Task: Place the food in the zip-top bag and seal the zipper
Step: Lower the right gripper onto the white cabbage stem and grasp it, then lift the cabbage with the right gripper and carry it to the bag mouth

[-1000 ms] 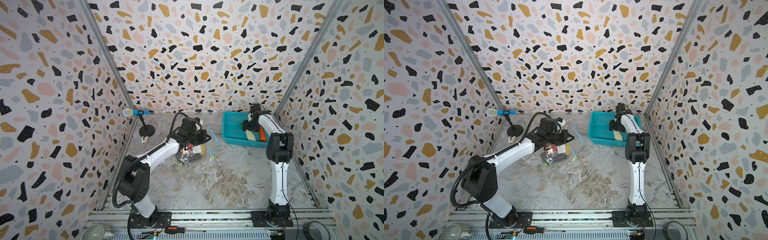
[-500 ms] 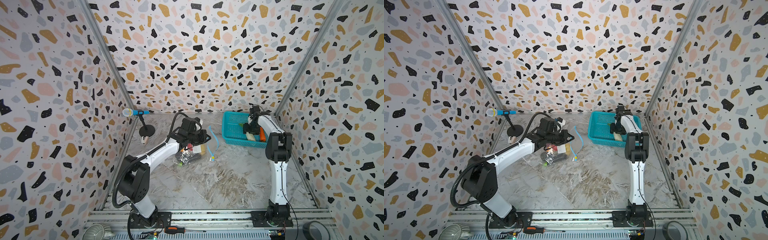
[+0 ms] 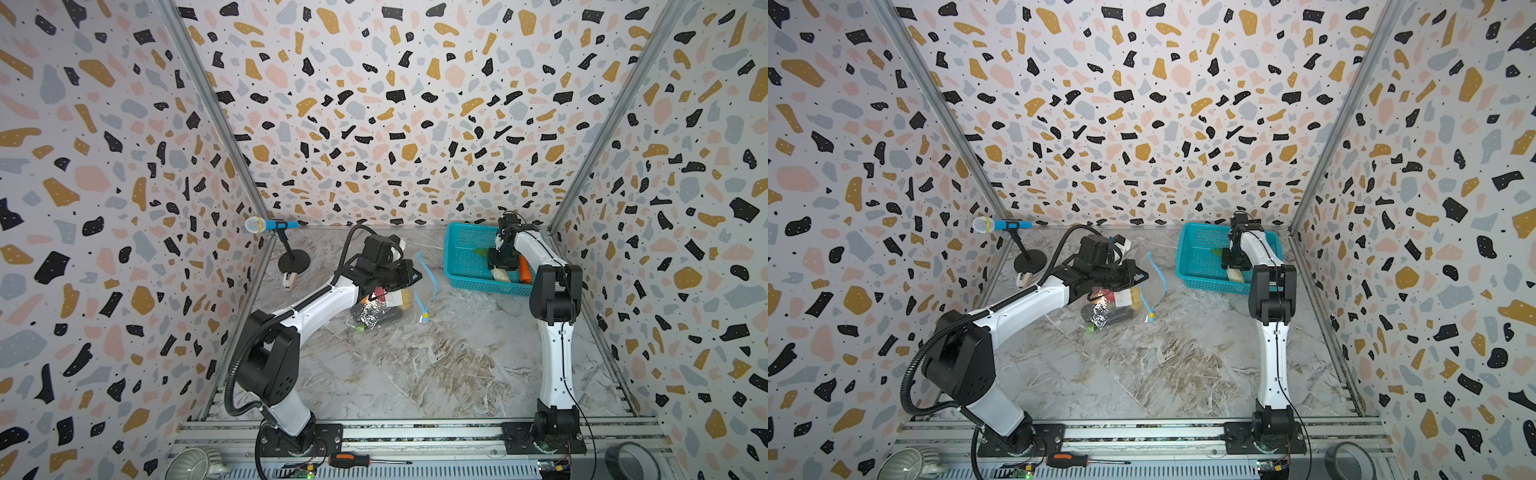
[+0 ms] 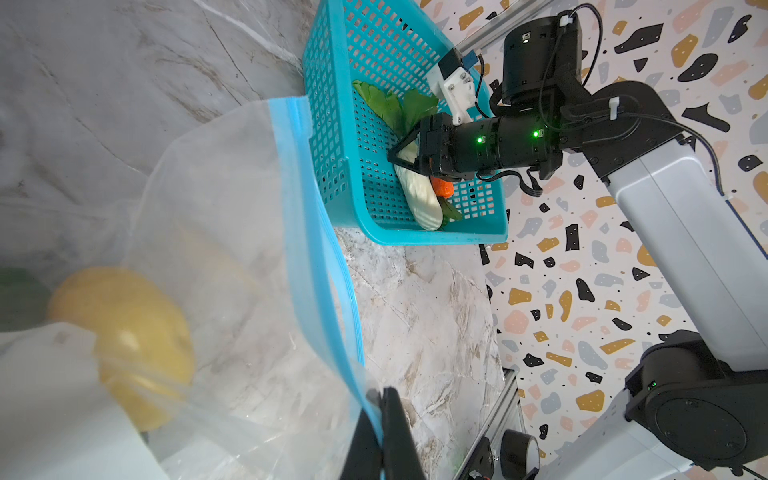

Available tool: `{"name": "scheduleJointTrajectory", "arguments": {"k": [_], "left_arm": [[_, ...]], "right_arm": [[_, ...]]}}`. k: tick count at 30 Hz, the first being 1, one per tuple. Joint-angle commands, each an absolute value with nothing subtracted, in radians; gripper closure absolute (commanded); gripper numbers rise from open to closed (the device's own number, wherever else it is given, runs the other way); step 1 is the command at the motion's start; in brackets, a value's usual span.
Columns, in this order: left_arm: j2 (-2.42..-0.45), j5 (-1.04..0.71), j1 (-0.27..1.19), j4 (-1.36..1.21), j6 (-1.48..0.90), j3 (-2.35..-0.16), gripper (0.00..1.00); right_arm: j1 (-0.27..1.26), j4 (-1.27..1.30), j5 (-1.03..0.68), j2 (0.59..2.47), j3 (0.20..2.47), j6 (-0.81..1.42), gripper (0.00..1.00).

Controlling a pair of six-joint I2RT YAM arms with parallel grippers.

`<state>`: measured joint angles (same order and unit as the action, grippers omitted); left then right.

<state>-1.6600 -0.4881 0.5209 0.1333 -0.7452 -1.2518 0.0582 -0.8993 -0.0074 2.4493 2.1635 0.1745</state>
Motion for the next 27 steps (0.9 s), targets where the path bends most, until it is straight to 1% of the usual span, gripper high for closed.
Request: {"name": "scheduleJointTrajectory", "arguments": {"k": [1,5,8,15,18,21,24,27], "left_arm": [[-1.636,-0.483,0.518,0.107,-0.747,-1.236,1.0],[-1.635,-0.482,0.517,0.107,-0.747,-1.234,1.0],[-1.634,-0.479,0.517,0.109,-0.748,-1.234,1.0],[-1.644,-0.48,0.517,0.112,-0.758,-1.244,1.0],[-1.654,-0.488,0.517,0.107,-0.767,-1.25,1.0],[-1.661,-0.491,0.517,0.098,-0.78,-1.254,1.0],[-1.667,-0.497,0.517,0.092,-0.794,-1.268,1.0],[-1.669,-0.494,0.516,0.095,-0.803,-1.284,1.0]], "right_arm": [[0.057,-0.931,-0.009,2.435,2.196,0.183,0.48],[0.052,-0.92,-0.046,2.416,2.194,0.194,0.5],[0.049,-0.886,-0.108,2.38,2.178,0.209,0.51],[0.049,-0.686,-0.246,2.214,2.048,0.267,0.52],[0.051,-0.567,-0.312,2.127,1.956,0.305,0.52],[0.058,-0.474,-0.367,2.062,1.892,0.351,0.54],[0.086,-0.41,-0.365,2.012,1.87,0.405,0.56],[0.126,-0.265,-0.343,1.925,1.769,0.496,0.56]]}}
